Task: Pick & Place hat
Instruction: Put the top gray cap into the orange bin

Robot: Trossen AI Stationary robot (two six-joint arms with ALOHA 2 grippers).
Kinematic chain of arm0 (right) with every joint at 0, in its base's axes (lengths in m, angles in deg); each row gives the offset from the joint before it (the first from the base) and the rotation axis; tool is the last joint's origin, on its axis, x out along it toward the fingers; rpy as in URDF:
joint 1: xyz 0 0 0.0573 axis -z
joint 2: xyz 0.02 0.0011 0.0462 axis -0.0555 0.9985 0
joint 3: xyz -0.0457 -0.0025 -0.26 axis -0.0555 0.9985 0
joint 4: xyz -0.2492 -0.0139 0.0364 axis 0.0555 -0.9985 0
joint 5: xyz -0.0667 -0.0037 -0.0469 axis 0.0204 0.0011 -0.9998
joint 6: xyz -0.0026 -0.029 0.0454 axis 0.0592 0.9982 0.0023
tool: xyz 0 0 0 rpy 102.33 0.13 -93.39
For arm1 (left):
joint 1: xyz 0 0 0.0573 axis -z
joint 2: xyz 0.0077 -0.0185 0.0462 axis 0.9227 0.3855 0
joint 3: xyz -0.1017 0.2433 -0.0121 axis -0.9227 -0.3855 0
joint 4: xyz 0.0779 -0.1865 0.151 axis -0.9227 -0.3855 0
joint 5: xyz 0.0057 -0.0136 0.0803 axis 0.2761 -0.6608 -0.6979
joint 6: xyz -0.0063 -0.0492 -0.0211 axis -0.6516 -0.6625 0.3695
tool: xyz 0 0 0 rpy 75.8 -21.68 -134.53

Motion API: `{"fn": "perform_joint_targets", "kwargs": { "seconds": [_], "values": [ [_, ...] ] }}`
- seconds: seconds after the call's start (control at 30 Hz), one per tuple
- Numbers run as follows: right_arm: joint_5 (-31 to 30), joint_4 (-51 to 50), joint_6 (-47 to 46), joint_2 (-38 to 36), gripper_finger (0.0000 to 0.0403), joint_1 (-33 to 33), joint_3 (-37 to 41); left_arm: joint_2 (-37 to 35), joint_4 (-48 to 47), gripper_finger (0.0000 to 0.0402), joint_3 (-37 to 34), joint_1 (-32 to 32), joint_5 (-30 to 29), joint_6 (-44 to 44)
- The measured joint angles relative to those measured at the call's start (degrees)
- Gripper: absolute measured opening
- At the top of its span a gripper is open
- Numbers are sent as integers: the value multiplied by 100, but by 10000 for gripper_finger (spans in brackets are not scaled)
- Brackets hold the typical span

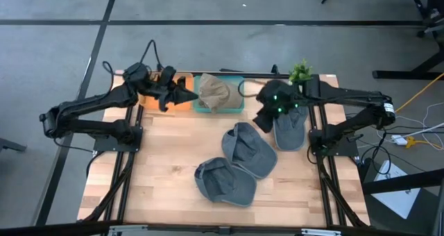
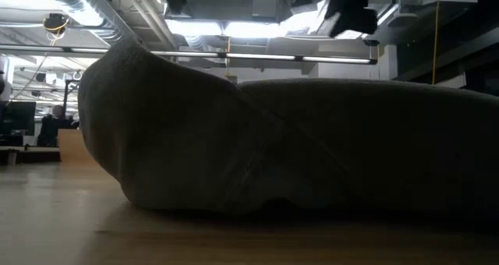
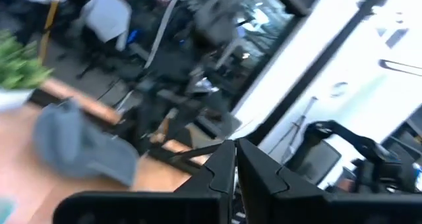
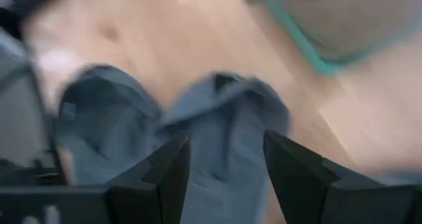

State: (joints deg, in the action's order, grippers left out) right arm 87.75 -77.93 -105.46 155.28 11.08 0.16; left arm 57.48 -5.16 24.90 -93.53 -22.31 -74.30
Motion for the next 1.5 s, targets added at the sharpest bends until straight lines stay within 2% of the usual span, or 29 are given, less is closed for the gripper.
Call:
{"fn": "perform_joint_targets", "kwargs": {
  "seconds": [0.23,0.33,0.43,0.53,0.63,0.77,0.87,1.0,1.1,1.2,1.5],
  "values": [
    [-1509,-1711,-458,0,190,-764,0,-292,651,16,0,858,-243,416],
    [-1927,-2397,-205,0,190,-863,0,-364,654,25,0,1130,-323,908],
    [-2111,-2831,15,-4,190,-891,25,-360,399,41,0,1318,-707,1209],
    [-2032,-2886,-225,-4,190,-891,161,-286,105,63,0,1424,-1075,1409],
    [-1640,-2699,-815,-7,190,-884,440,-182,-160,88,0,1458,-1317,1546],
    [-1151,-2008,-2020,-7,190,-885,1034,6,-279,123,0,1448,-1644,1756],
    [-888,-1127,-2607,-7,190,-889,1590,102,-221,146,0,1392,-1869,1939],
    [-583,-359,-3195,-4,190,-889,2249,159,-63,170,0,1145,-1920,1972],
    [-577,-361,-3630,-4,190,-890,2612,166,-17,180,0,949,-1917,1970],
    [-770,-339,-3803,-4,190,-889,2829,188,-24,184,0,796,-1915,1963],
    [-712,329,-3742,-4,190,-883,2953,355,-17,184,0,681,-1908,1809]
  ]
}}
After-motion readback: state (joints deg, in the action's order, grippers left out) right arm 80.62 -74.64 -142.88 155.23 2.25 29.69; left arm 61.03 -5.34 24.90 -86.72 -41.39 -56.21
